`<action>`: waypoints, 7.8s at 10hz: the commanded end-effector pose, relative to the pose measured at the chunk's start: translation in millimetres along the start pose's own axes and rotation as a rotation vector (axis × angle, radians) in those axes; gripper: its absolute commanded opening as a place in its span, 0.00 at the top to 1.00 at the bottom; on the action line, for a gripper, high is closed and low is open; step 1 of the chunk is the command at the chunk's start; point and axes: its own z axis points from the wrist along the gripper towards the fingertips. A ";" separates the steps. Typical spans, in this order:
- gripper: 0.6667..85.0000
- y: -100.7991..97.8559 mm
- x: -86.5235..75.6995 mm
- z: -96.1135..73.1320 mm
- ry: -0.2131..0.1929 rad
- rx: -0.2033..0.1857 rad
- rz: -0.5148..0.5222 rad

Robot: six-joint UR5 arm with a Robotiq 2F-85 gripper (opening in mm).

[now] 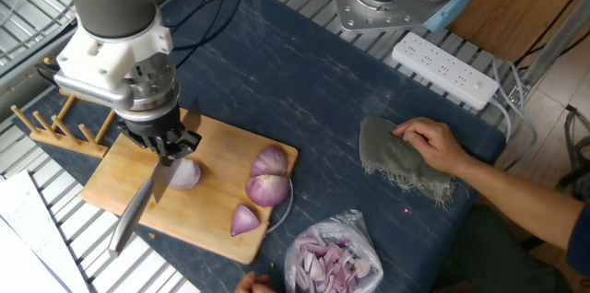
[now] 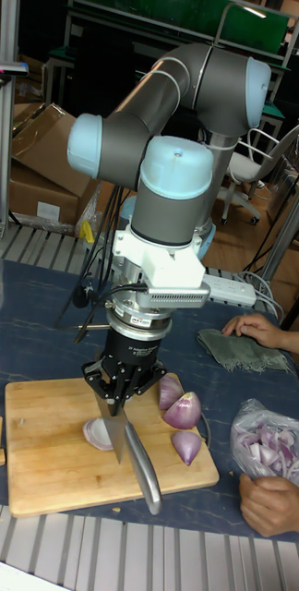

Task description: Chop the onions

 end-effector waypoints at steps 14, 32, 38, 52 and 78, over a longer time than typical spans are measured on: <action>1.00 2.2 21.9 11.9 0.036 -0.031 0.023; 1.00 -10.5 5.8 35.4 0.005 -0.022 0.000; 1.00 -13.0 -8.1 21.6 0.030 -0.024 0.014; 1.00 -47.1 9.0 -7.2 0.055 -0.022 -0.015; 1.00 -47.9 -5.5 1.6 0.065 0.021 -0.035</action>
